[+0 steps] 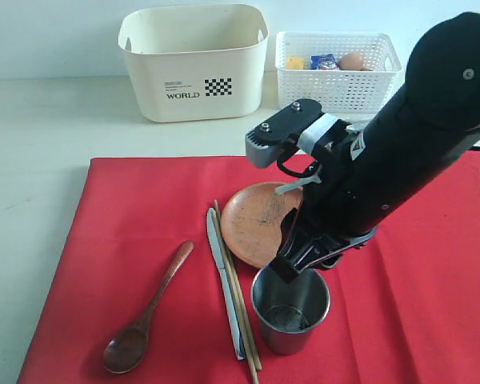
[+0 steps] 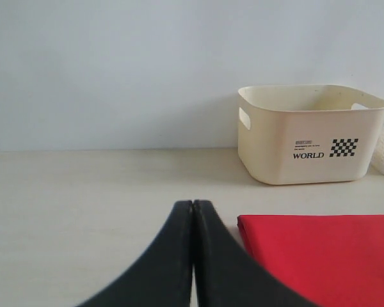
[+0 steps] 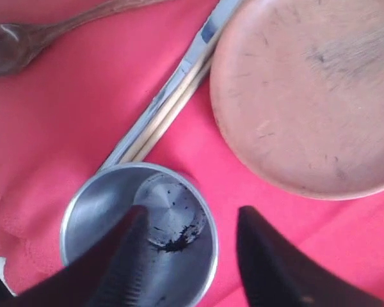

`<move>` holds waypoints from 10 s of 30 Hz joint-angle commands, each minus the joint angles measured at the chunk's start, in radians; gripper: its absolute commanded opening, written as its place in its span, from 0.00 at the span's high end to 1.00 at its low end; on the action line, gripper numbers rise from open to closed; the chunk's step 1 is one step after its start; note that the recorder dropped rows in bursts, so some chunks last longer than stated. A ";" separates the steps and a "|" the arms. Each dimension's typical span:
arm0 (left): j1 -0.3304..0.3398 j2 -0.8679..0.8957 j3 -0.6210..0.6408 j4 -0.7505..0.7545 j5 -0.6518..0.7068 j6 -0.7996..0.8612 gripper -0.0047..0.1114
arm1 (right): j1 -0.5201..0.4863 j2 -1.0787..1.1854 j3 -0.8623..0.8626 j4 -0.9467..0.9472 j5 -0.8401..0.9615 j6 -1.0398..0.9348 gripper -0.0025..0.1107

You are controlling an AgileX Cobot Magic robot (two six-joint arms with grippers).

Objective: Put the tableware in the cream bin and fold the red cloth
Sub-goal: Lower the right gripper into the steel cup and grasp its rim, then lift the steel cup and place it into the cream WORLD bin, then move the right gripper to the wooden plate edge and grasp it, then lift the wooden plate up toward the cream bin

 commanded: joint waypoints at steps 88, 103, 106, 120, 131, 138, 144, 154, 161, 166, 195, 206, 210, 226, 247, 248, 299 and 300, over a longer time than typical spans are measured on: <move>-0.008 -0.007 0.003 -0.012 -0.002 -0.003 0.95 | -0.157 0.281 -0.589 -0.365 -0.367 0.244 0.98; -0.008 -0.007 0.003 -0.012 -0.002 -0.003 0.95 | -0.249 0.601 -0.940 -0.324 -0.457 0.244 0.98; -0.008 -0.007 0.003 -0.012 -0.002 -0.003 0.95 | -0.254 0.660 -1.014 -0.324 -0.457 0.244 0.98; -0.008 -0.007 0.003 -0.012 -0.002 -0.003 0.95 | -0.261 0.831 -1.188 -0.324 -0.455 0.240 0.98; -0.008 -0.007 0.003 -0.012 -0.002 -0.003 0.95 | -0.261 0.831 -1.188 -0.324 -0.457 0.233 0.98; -0.008 -0.007 0.003 -0.012 -0.002 -0.003 0.95 | -0.261 0.831 -1.188 -0.324 -0.457 0.233 0.98; -0.008 -0.007 0.003 -0.012 -0.002 -0.003 0.95 | -0.259 0.831 -1.188 -0.324 -0.465 0.233 0.86; -0.008 -0.007 0.003 -0.012 -0.002 -0.003 0.95 | -0.259 0.822 -1.188 -0.324 -0.432 0.233 0.54; -0.008 -0.007 0.003 -0.012 -0.002 -0.003 0.95 | -0.261 0.717 -1.188 -0.369 -0.157 0.234 0.53; -0.008 -0.007 0.003 -0.012 -0.002 -0.003 0.95 | -0.261 0.633 -1.188 -0.414 0.060 0.234 0.60; -0.008 -0.007 0.003 -0.012 -0.002 -0.003 0.95 | -0.259 0.234 -0.632 -0.103 0.460 0.076 0.98; -0.008 -0.007 0.003 -0.012 -0.002 -0.003 0.95 | -0.259 0.234 -0.450 -0.158 0.261 0.078 0.98; -0.008 -0.007 0.003 -0.012 -0.002 -0.003 0.95 | -0.259 0.242 -0.409 -0.158 0.181 0.084 0.98; -0.008 -0.007 0.003 -0.012 -0.002 -0.003 0.95 | -0.276 0.485 -0.399 -0.153 0.046 0.050 0.98; -0.008 -0.007 0.003 -0.012 -0.002 -0.003 0.95 | -0.338 0.582 -0.399 0.045 0.048 -0.038 0.61; -0.008 -0.007 0.003 -0.012 -0.002 -0.003 0.95 | -0.338 0.581 -0.399 0.055 0.048 -0.054 0.63; -0.008 -0.007 0.003 -0.012 -0.002 -0.003 0.95 | -0.441 0.341 -0.435 0.322 0.169 -0.160 0.98; -0.008 -0.007 0.003 -0.012 -0.002 -0.003 0.95 | -0.441 0.341 -0.441 0.334 0.171 -0.160 0.98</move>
